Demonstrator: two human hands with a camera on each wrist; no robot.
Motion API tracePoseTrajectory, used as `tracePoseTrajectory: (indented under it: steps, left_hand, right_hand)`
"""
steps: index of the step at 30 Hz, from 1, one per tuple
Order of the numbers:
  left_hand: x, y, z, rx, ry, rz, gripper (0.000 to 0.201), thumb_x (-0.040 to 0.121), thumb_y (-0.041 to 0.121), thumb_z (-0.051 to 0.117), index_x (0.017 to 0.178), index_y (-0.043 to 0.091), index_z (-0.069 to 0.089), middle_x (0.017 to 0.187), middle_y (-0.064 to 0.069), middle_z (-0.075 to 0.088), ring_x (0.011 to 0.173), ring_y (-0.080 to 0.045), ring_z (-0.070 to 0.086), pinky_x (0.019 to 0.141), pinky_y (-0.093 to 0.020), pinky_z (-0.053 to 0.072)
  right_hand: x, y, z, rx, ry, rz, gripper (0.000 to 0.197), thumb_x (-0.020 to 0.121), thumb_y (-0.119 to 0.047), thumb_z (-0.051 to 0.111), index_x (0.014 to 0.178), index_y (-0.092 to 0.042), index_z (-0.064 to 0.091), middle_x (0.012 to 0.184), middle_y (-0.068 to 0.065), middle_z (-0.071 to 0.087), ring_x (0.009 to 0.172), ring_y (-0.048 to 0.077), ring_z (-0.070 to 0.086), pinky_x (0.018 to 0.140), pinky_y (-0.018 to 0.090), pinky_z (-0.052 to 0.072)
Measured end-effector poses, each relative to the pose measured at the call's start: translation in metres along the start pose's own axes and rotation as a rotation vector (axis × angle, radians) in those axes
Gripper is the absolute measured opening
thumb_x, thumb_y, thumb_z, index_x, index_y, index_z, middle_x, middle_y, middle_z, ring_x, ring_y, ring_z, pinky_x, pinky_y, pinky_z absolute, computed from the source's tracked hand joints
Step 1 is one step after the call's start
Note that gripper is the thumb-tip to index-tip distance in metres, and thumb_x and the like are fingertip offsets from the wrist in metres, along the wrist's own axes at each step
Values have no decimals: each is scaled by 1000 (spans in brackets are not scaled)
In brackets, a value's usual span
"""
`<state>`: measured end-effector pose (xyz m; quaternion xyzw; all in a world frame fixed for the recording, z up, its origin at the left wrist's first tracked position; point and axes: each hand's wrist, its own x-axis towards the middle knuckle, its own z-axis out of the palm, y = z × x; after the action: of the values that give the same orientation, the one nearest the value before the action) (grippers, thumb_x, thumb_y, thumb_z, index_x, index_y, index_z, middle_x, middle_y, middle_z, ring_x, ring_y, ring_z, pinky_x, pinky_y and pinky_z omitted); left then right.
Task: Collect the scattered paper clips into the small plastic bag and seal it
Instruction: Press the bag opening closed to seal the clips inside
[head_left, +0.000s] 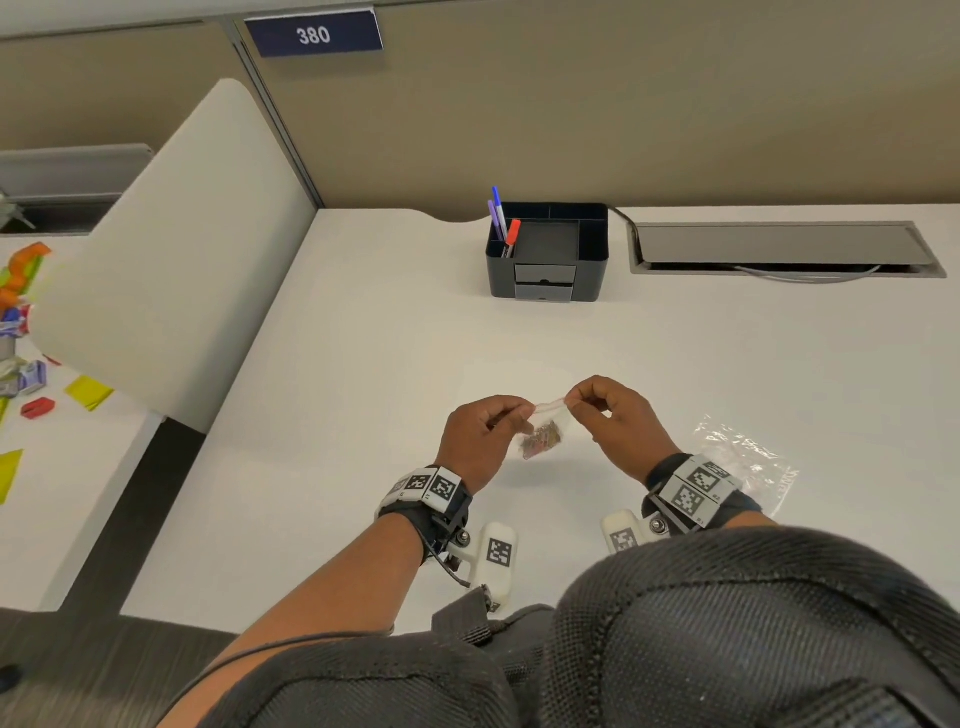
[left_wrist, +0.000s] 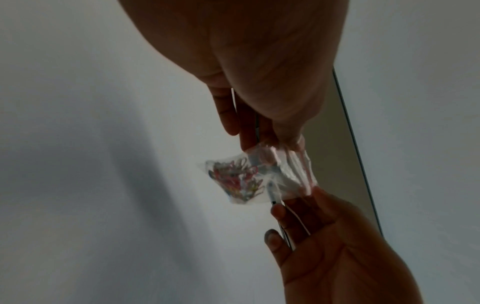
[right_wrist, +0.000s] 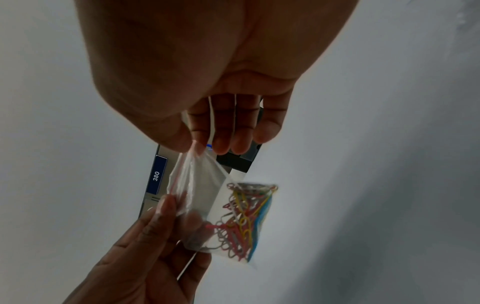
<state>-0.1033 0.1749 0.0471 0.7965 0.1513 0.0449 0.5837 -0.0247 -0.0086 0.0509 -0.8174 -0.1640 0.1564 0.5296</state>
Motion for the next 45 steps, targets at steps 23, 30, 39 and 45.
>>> tracePoseTrajectory:
  steps: [23,30,39,45]
  left_hand:
    - [-1,6,-1,123,90,66,14,95,21,58,85,18,67,73,7,70,63,-2,59,59,-11,44]
    - [3,14,3,-201,44,-78,12,99,17,53,89,12,57,77,-3,66,64,-21,70,66,-33,55]
    - [11,7,-2,-191,96,-161,10,98,20,53,94,13,60,78,-4,70,63,-17,59,61,-29,49]
    - [4,3,5,-338,-65,-399,26,96,35,56,115,17,59,98,-11,70,73,-18,67,71,-35,59]
  right_hand:
    - [7,-13,-3,-190,-74,-97,9,86,-22,72,79,-20,67,79,-7,67,74,2,58,65,6,39]
    - [8,-15,6,189,-158,106,13,95,-24,62,87,-13,61,92,2,73,84,16,67,82,40,58]
    - [1,-19,19,424,-273,292,11,94,-3,59,95,-11,67,81,9,68,60,14,63,61,26,59]
    - [-4,-15,26,504,-213,364,10,95,-5,57,100,-9,64,84,7,69,64,19,67,66,29,61]
